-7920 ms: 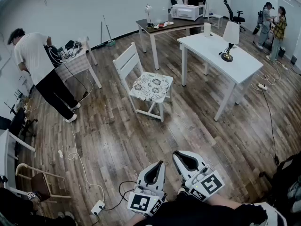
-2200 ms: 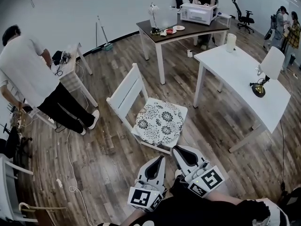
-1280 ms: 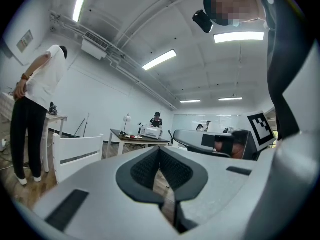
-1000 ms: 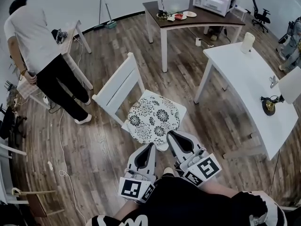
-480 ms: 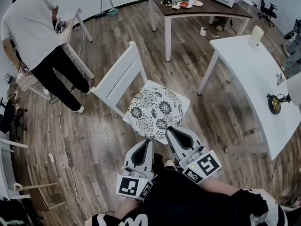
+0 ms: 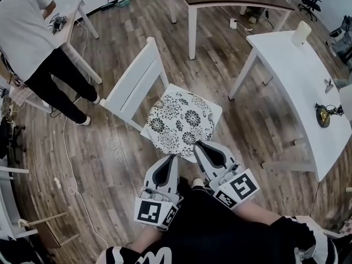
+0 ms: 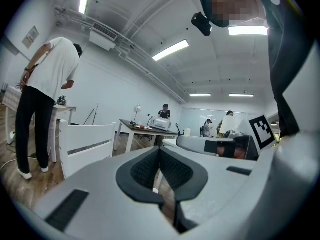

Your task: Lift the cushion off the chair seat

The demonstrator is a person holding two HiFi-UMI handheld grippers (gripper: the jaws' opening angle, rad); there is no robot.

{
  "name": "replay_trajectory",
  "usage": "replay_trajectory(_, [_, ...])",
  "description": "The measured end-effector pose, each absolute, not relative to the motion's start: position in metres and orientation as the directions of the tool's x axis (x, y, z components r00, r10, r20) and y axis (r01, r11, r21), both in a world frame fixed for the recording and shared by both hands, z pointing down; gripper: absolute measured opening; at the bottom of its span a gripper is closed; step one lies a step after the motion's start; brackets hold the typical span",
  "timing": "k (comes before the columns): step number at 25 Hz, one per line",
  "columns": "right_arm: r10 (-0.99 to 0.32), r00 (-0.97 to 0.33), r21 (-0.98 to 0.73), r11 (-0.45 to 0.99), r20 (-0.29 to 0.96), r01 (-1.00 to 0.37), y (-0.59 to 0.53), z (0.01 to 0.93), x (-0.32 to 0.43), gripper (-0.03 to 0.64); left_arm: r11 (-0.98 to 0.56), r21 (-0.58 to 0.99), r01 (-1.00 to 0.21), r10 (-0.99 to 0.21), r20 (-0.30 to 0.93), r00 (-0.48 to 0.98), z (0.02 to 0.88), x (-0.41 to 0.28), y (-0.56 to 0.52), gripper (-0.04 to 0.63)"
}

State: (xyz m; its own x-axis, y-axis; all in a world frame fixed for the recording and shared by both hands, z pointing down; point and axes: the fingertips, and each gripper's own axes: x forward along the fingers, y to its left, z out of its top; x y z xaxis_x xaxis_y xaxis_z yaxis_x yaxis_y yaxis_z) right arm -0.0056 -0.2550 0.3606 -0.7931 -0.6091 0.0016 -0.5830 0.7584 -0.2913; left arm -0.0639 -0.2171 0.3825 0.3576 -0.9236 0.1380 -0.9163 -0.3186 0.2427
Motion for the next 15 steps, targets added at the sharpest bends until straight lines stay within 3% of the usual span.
replay_trajectory(15, [-0.639,-0.759,-0.261,0.718,0.121,-0.646,-0.300,0.404,-0.046,0.032,-0.348,0.265,-0.899,-0.898,0.181,0.401,0.405,-0.108,-0.258,0.002])
